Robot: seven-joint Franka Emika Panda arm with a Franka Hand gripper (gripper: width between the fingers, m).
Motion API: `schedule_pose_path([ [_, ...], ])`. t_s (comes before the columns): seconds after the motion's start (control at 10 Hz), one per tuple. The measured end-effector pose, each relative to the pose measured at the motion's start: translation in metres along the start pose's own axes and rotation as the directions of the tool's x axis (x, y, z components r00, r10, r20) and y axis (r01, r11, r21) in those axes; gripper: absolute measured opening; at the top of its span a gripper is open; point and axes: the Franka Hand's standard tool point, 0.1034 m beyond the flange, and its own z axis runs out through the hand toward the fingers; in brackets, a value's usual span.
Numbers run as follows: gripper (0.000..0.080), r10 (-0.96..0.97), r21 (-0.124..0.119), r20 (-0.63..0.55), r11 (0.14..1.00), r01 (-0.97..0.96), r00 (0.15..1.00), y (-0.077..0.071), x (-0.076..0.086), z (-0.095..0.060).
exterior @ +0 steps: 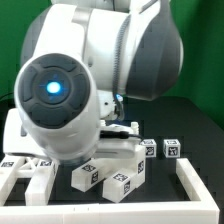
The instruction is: Assemble chair
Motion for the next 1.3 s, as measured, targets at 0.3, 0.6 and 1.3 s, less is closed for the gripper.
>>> schedule_pose_path([
  [0.3, 0.0649, 0.011, 0.004, -0.001, 1.000, -0.011, 1.000, 0.010, -0.001, -0.001],
  [0.6, 0.0649, 0.014, 0.005, -0.074, 1.000, -0.014, 0.997, 0.018, 0.002, -0.015],
  [1.3, 0.0649, -0.054, -0.042, -0.566, 0.998, 0.037, 0.823, 0.032, 0.019, -0.052],
])
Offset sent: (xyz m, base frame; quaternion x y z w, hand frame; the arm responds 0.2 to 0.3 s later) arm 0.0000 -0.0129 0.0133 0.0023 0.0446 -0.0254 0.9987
